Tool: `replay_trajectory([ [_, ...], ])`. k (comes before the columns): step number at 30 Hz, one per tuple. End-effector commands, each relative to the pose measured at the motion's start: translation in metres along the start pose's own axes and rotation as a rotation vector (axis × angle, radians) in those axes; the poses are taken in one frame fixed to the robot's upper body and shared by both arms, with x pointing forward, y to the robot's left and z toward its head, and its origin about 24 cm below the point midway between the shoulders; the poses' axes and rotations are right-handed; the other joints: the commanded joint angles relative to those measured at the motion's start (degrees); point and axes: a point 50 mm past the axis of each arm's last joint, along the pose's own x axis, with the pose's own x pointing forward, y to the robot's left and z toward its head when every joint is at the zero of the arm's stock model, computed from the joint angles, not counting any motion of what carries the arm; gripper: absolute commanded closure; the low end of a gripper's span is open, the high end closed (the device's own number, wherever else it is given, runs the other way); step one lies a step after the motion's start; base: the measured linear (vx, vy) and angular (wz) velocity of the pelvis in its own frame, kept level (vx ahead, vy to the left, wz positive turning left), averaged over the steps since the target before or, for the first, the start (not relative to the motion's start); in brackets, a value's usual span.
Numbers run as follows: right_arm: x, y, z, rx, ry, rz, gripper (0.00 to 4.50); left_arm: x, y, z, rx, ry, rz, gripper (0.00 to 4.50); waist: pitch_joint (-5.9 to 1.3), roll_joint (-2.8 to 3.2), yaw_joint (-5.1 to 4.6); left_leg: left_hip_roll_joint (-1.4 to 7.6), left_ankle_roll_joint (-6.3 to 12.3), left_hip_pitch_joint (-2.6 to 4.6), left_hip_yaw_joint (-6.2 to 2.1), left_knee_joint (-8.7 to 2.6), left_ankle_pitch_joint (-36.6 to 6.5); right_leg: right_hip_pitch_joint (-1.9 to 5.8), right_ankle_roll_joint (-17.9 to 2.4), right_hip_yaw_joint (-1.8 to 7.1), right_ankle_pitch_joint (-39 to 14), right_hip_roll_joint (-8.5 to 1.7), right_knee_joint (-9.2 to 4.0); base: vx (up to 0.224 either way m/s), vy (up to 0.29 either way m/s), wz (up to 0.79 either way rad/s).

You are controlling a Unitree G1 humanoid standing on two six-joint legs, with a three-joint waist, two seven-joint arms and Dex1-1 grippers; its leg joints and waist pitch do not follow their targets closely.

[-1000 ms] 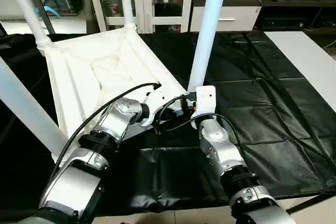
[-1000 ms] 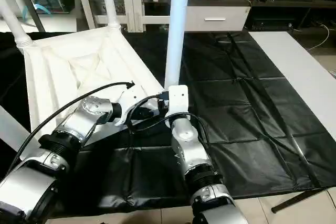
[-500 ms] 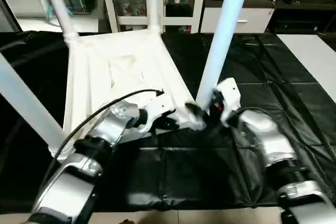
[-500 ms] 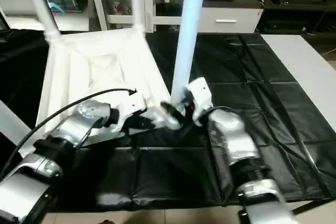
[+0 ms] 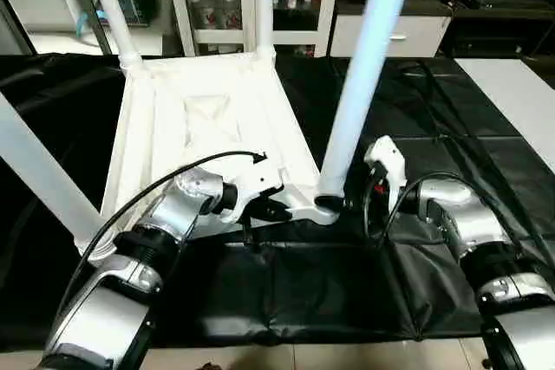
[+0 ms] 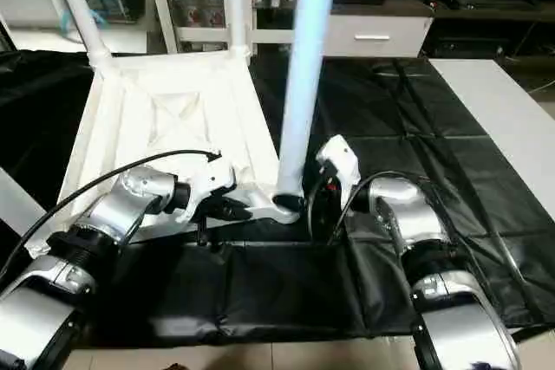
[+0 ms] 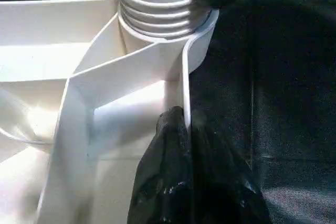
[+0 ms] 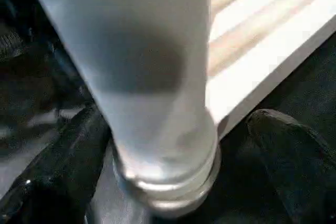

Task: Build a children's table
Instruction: Rotate leg to tighten

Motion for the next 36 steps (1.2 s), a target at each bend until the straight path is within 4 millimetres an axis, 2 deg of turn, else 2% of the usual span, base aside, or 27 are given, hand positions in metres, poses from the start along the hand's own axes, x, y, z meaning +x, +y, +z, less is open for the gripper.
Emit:
replay_trajectory([
  [1, -0.002, -0.004, 0.002, -0.031, 0.023, -0.015, 0.04, 0.002, -0.007, -0.018, -0.047, 0.071, -0.050, 4.50, -3.53, -0.53, 0.14, 1.53, 4.26, 0.44, 0.01, -3.75, -9.83, 3.01, -17.41, 1.46, -6.85, -2.76, -3.13, 0.000, 0.000, 0.00],
  [3, 0.000, -0.005, 0.004, -0.040, 0.021, -0.022, 0.04, 0.001, -0.007, -0.019, -0.046, 0.071, -0.050, 4.50, -3.50, -0.53, 0.13, 1.55, 4.06, 0.47, 0.02, -3.79, -10.37, 3.01, -17.20, 1.49, -7.58, -2.74, -3.19, 0.000, 0.000, 0.00],
  [5, 0.001, -0.006, 0.005, -0.044, 0.017, -0.026, 0.04, 0.001, -0.008, -0.020, -0.046, 0.073, -0.050, 4.50, -3.45, -0.11, 0.01, 1.60, 3.73, 0.56, 0.02, -3.88, -11.38, 2.84, -17.20, 1.46, -8.21, -2.62, -3.25, 0.000, 0.000, 0.00],
  [6, 0.002, -0.007, 0.006, -0.046, 0.006, -0.040, 0.04, 0.001, -0.008, -0.021, -0.047, 0.074, -0.050, 4.50, -3.48, -0.13, -0.08, 1.63, 3.55, 0.57, 0.02, -3.89, -11.56, 2.86, -17.24, 1.48, -7.94, -2.61, -3.22, 0.000, 0.000, 0.00],
  [8, 0.005, -0.008, 0.010, -0.041, -0.022, -0.047, 0.32, 0.002, -0.009, -0.022, -0.049, 0.075, -0.053, 4.50, -3.47, -0.02, -0.24, 1.62, 3.35, 0.56, 0.06, -3.93, -12.07, 2.84, -17.38, 1.48, -7.87, -2.58, -3.26, 0.000, 0.000, 0.00],
  [10, 0.006, -0.007, 0.010, -0.046, -0.029, -0.047, 0.32, 0.002, -0.009, -0.022, -0.050, 0.076, -0.054, 4.50, -3.46, -0.07, -0.18, 1.65, 3.29, 0.65, 0.10, -3.92, -12.52, 2.79, -17.44, 1.49, -8.07, -2.60, -3.27, 0.000, 0.000, 0.00],
  [13, 0.007, -0.007, 0.012, -0.044, -0.044, -0.034, 0.67, 0.002, -0.009, -0.022, -0.051, 0.075, -0.055, 4.50, -3.52, -0.34, -0.14, 1.71, 3.55, 0.62, 0.24, -3.87, -11.75, 2.85, -17.48, 1.49, -7.06, -2.52, -3.14, 0.000, 0.000, 0.00],
  [23, 0.010, -0.003, 0.008, -0.041, -0.046, 0.004, 1.51, 0.003, -0.009, -0.023, -0.061, 0.073, -0.047, 4.50, -3.35, -0.21, -0.10, 1.80, 3.47, 0.66, 0.30, -4.03, -12.87, 2.67, -16.98, 1.53, -9.57, -2.63, -3.38, 0.000, 0.000, 0.00],
  [26, 0.011, -0.004, 0.007, -0.027, -0.062, -0.021, 1.70, 0.005, -0.009, -0.022, -0.067, 0.070, -0.038, 4.50, -3.30, -0.37, -0.11, 1.79, 3.26, 0.63, 0.27, -4.12, -13.48, 2.66, -16.61, 1.56, -10.82, -2.67, -3.47, 0.000, 0.000, 0.00],
  [28, 0.013, -0.006, 0.008, -0.014, -0.092, -0.085, 1.79, 0.006, -0.007, -0.020, -0.077, 0.054, -0.016, 4.50, -3.26, -0.35, -0.14, 1.79, 3.17, 0.63, 0.27, -4.15, -13.67, 2.62, -16.46, 1.59, -11.36, -2.70, -3.55, 0.000, 0.000, 0.00],
  [29, 0.016, -0.010, 0.010, 0.006, -0.120, -0.176, 1.80, 0.006, -0.004, -0.017, -0.086, 0.037, 0.014, 4.50, -3.20, -0.32, -0.28, 1.76, 2.72, 0.60, 0.21, -4.26, -13.89, 2.53, -16.08, 1.66, -12.41, -2.78, -3.63, 0.000, 0.000, 0.00],
  [31, 0.017, -0.013, 0.011, 0.024, -0.138, -0.235, 1.81, 0.006, -0.001, -0.015, -0.092, 0.028, 0.035, 4.50, -3.17, -0.43, -0.65, 1.57, 1.88, 0.55, 0.07, -4.43, -14.58, 2.57, -15.05, 1.63, -14.76, -2.85, -3.87, 0.000, 0.000, 0.00],
  [32, 0.023, -0.016, 0.013, 0.099, -0.197, -0.367, 1.82, 0.006, 0.004, -0.012, -0.097, 0.022, 0.086, 4.50, -3.14, -0.32, -0.92, 1.51, 1.62, 0.62, 0.06, -4.43, -14.97, 2.39, -14.59, 1.70, -15.70, -2.84, -4.05, 0.000, 0.000, 0.00],
  [33, 0.023, -0.016, 0.013, 0.099, -0.197, -0.367, 1.83, 0.006, 0.004, -0.012, -0.097, 0.022, 0.086, 4.50, -3.26, -0.36, -1.27, 1.48, 1.19, 0.68, -0.07, -4.49, -14.99, 2.43, -14.34, 1.71, -15.73, -2.85, -4.05, 0.000, 0.000, 0.00],
  [35, 0.029, -0.016, 0.013, 0.160, -0.235, -0.445, 1.83, 0.006, 0.007, -0.009, -0.098, 0.024, 0.116, 4.50, -3.42, 0.02, -1.58, 1.45, 1.61, 0.50, -0.06, -4.37, -13.72, 2.49, -14.72, 1.66, -12.93, -2.70, -3.82, 0.000, 0.000, 0.00],
  [36, 0.034, -0.014, 0.012, 0.199, -0.251, -0.482, 1.83, 0.007, 0.009, -0.008, -0.099, 0.024, 0.127, 4.50, -3.50, -0.14, -1.81, 1.37, 1.89, 0.40, 0.04, -4.26, -12.70, 2.51, -15.21, 1.68, -10.66, -2.63, -3.65, 0.000, 0.000, 0.00],
])
